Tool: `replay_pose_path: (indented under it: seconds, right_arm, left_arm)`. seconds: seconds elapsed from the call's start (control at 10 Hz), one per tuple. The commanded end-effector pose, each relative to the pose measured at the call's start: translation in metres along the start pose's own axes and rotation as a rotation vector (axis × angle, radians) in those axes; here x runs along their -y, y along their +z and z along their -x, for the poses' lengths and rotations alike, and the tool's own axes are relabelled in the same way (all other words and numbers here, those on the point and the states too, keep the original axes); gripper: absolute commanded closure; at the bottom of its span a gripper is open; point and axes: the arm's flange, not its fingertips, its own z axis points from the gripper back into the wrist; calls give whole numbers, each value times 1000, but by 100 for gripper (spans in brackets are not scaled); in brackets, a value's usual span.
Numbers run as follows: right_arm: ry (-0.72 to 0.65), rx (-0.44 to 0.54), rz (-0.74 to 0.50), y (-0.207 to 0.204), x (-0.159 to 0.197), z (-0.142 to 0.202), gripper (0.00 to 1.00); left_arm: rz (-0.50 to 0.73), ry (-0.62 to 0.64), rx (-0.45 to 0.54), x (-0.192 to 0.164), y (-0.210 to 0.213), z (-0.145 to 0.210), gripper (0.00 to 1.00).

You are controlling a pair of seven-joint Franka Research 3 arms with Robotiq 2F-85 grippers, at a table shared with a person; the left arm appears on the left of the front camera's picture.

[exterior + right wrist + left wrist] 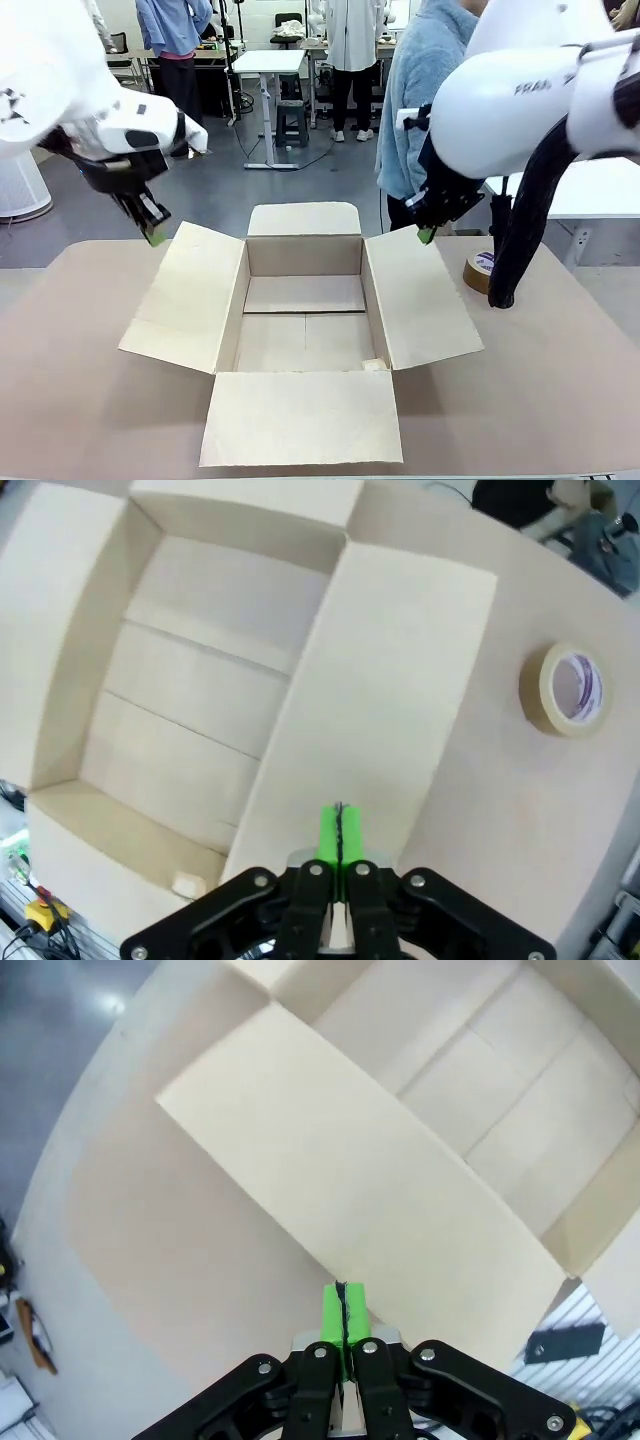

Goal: Wrap the clocks to prevent damage.
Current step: Open the side flaps of the Package Box.

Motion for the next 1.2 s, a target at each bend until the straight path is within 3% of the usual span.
replay_pose_path:
  seconds: [0.0, 0.1, 0.4, 0.5, 0.7, 1.1]
  right_arm:
    - [94, -10, -19, -8, -8, -10, 99]
    - [0, 0, 0, 0, 0, 0, 99]
    - [24, -18, 1, -8, -3, -2, 99]
    - [-44, -52, 52, -26, -7, -2, 99]
    - [-253, -103, 135, -60, -8, -6, 99]
    - [-369, -118, 91, -98, 9, 3, 99]
  left_arm:
    - [118, 3, -51, 0, 6, -8, 100]
    - [0, 0, 0, 0, 0, 0, 100]
    - [0, 0, 0, 0, 0, 0, 100]
    - [28, -4, -24, 1, -2, -2, 99]
    - [51, 71, -80, 10, -29, -18, 99]
    - [-19, 261, -111, 15, -75, -27, 99]
